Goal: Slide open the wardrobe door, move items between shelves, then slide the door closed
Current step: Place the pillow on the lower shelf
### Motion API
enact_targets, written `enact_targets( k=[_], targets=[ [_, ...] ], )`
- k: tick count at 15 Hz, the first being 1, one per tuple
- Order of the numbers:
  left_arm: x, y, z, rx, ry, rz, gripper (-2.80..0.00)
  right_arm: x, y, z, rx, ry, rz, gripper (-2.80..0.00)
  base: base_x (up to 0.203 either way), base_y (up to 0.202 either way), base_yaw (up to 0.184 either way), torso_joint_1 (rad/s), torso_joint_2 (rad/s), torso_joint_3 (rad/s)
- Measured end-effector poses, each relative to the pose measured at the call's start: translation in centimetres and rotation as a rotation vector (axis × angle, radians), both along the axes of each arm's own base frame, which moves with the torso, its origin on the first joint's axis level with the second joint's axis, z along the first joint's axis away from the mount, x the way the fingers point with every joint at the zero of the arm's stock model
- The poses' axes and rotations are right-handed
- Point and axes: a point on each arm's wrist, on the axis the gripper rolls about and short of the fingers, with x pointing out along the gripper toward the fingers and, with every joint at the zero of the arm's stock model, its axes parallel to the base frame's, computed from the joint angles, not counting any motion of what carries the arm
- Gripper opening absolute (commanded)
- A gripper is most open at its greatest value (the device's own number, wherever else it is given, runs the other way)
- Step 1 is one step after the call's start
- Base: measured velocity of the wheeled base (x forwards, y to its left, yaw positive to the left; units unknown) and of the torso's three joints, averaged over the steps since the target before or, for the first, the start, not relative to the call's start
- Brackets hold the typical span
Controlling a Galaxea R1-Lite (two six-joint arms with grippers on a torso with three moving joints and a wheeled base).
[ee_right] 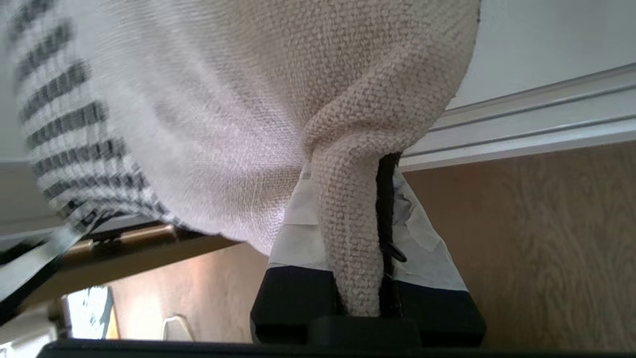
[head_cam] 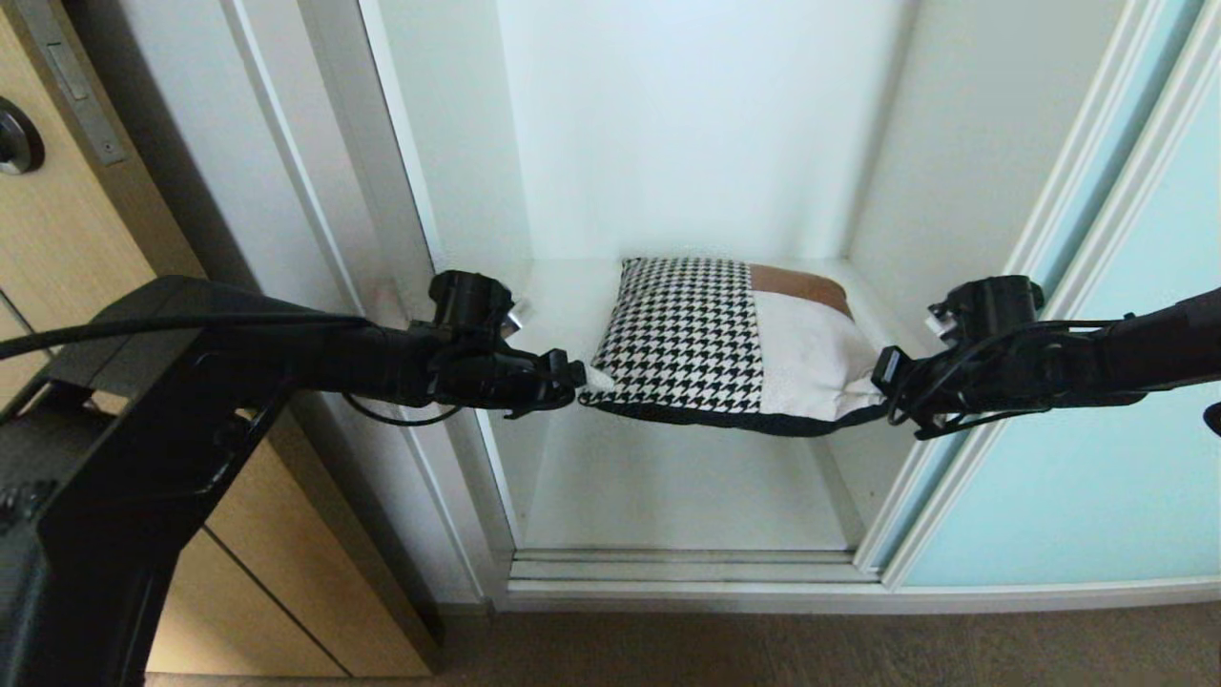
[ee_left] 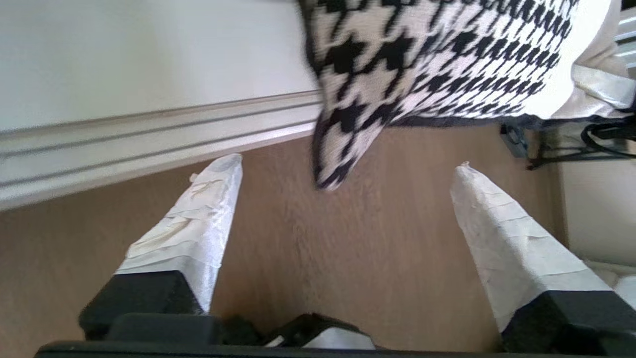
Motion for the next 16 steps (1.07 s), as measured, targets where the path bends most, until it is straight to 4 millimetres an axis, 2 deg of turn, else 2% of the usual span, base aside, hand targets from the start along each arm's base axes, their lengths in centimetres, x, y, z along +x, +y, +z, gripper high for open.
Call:
enact_targets(
  k=[3, 6, 12, 16],
  targets=[
    [1.2, -0.9, 0.5, -0.047, -0.036, -0.057, 0.0, -0.8, 0.2, 1.1, 0.004, -0.009, 0.011, -2.8, 0.0, 0.0, 0.0, 0.0, 0.0, 0.0],
    [2.2, -2.5, 0.4, -0.064, -0.076, -0.088, 0.0, -1.1, 0.4, 1.2, 0.011, -0.006, 0.025, -2.8, 0.0, 0.0, 0.0, 0.0, 0.0, 0.0],
    [3.7, -3.4, -2.5, -0.068, -0.104, -0.096, 0.0, -1.4, 0.5, 1.2, 0.029, -0.001, 0.053, -2.8, 0.0, 0.0, 0.0, 0.0, 0.0, 0.0],
    [4.1, -3.4, -3.4, -0.074, -0.115, -0.093, 0.0, -1.5, 0.4, 1.1, 0.013, -0.003, 0.064, -2.8, 0.0, 0.0, 0.0, 0.0, 0.0, 0.0]
  ],
)
